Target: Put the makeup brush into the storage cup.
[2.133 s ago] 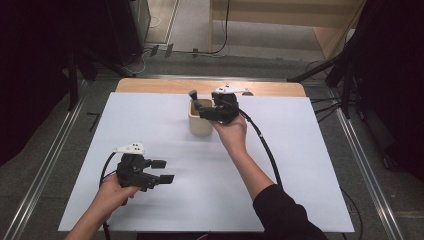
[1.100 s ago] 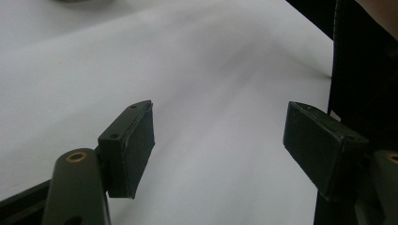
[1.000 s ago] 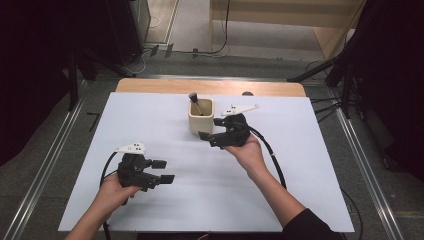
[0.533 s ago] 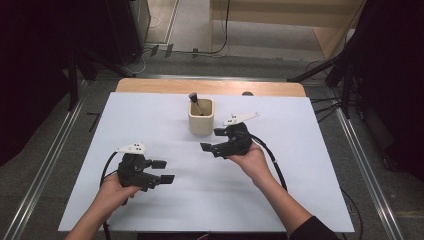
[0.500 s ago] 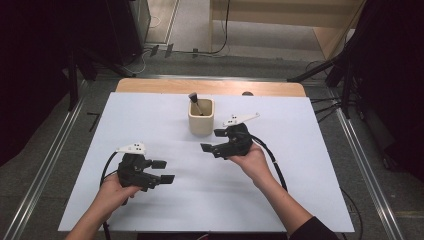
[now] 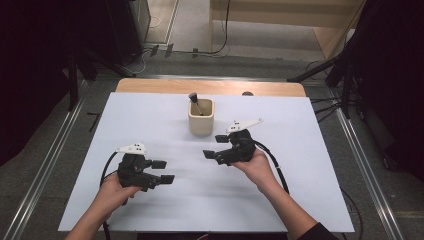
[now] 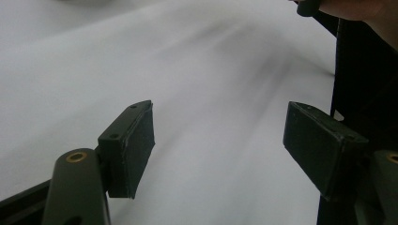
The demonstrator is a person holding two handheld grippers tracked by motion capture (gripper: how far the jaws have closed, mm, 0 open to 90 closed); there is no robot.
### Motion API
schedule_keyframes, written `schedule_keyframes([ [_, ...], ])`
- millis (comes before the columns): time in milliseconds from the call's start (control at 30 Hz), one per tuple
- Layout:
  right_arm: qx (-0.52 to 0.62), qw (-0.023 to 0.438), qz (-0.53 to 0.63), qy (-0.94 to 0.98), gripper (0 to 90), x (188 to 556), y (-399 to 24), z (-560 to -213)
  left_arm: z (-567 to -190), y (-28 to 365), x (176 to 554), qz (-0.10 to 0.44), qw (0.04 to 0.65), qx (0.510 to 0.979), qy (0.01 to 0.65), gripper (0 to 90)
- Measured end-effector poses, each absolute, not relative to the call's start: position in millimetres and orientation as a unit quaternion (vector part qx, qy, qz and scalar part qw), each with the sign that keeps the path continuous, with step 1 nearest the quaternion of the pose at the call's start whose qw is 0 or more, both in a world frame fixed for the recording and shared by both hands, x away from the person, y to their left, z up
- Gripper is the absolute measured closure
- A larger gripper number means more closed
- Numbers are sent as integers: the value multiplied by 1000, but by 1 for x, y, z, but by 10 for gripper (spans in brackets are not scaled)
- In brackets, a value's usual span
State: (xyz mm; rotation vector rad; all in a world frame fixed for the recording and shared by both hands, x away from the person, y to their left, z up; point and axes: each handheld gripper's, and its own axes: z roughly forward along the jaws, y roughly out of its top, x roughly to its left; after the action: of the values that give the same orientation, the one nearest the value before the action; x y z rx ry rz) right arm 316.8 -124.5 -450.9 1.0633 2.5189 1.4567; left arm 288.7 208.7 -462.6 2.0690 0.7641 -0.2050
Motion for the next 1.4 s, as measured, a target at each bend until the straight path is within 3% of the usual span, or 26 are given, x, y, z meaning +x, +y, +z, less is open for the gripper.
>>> schedule_keyframes([
  [1400, 333, 15, 455, 826, 204, 284, -167, -459, -463, 207, 288, -79, 441, 841, 304, 257],
])
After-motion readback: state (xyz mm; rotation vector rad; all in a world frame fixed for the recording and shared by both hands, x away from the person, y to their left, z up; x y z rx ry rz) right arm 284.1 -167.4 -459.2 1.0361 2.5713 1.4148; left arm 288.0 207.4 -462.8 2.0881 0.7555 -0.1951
